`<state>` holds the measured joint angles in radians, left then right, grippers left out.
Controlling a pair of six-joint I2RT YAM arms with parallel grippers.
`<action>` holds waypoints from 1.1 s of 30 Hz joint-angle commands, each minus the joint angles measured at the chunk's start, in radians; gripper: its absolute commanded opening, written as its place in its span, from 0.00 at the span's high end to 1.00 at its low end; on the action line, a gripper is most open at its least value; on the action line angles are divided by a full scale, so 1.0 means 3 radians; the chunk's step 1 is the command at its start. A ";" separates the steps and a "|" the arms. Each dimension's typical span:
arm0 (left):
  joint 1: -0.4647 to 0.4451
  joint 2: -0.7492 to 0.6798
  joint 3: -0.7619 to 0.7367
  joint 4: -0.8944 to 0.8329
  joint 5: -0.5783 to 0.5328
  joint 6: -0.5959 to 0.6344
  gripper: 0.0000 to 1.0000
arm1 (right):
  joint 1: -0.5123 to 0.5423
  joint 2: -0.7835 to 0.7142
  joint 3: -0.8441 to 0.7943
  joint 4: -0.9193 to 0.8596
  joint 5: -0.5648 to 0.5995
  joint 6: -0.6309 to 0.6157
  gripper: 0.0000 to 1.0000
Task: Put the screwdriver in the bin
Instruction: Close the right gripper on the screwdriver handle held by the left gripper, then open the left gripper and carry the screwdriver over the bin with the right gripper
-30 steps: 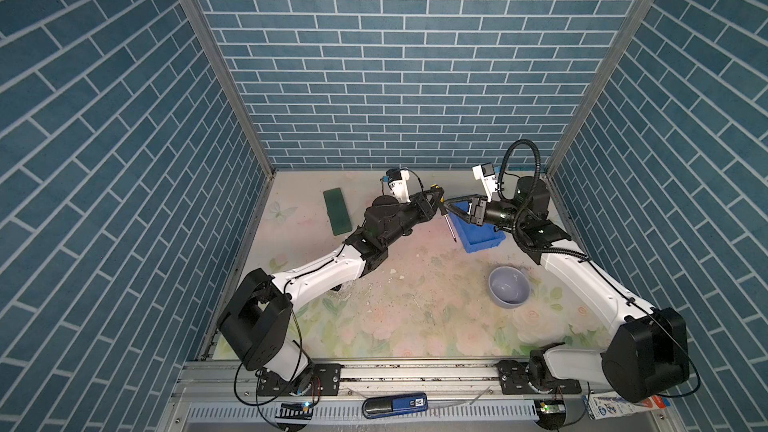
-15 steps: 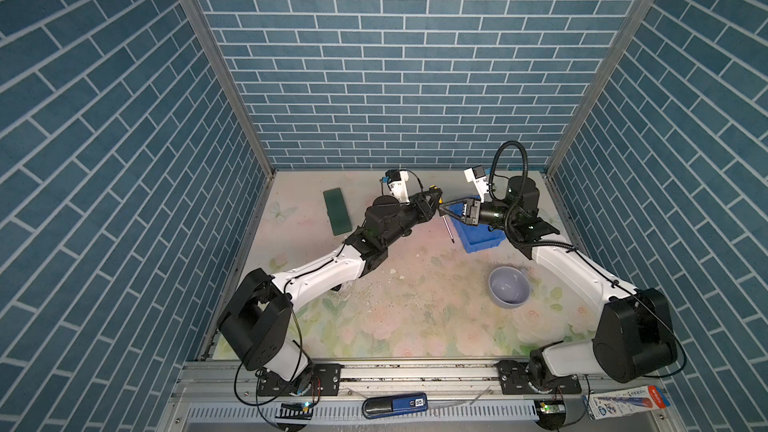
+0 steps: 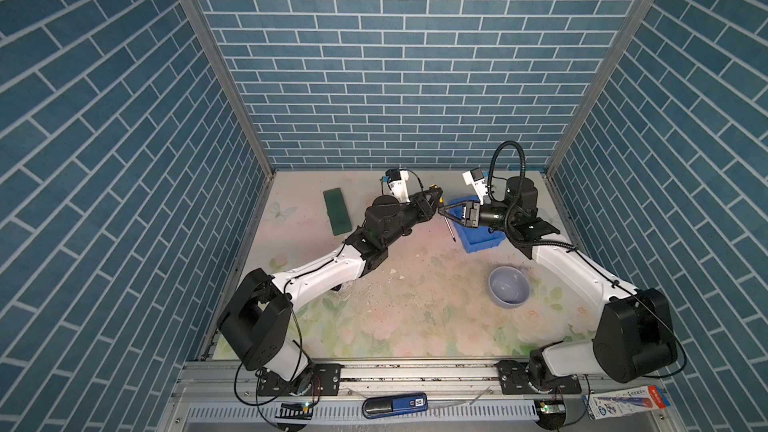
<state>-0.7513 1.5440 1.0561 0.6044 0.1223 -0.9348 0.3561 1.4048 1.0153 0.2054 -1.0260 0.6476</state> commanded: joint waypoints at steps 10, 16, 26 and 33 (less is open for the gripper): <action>-0.0007 -0.0115 0.0023 0.0086 0.0004 0.0044 0.94 | -0.0001 -0.0011 0.0245 -0.0335 -0.0085 -0.0427 0.90; -0.0006 -0.0180 0.0023 -0.0124 -0.0053 0.0252 0.42 | -0.0148 -0.0134 0.0277 -0.0667 0.0108 -0.0727 0.99; -0.0075 -0.0596 0.0059 -0.1271 -0.0322 0.1741 0.00 | -0.0664 -0.0212 0.0444 -0.1671 0.0986 -0.1711 1.00; -0.0403 -0.0618 0.0135 -0.2012 -0.0818 0.2916 0.00 | -0.0728 0.0159 0.0685 -0.2039 0.2191 -0.2307 1.00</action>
<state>-0.8406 1.3537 1.0729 0.1429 -0.0517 -0.2752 0.1413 1.4090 1.1652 -0.3370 -0.5556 0.1017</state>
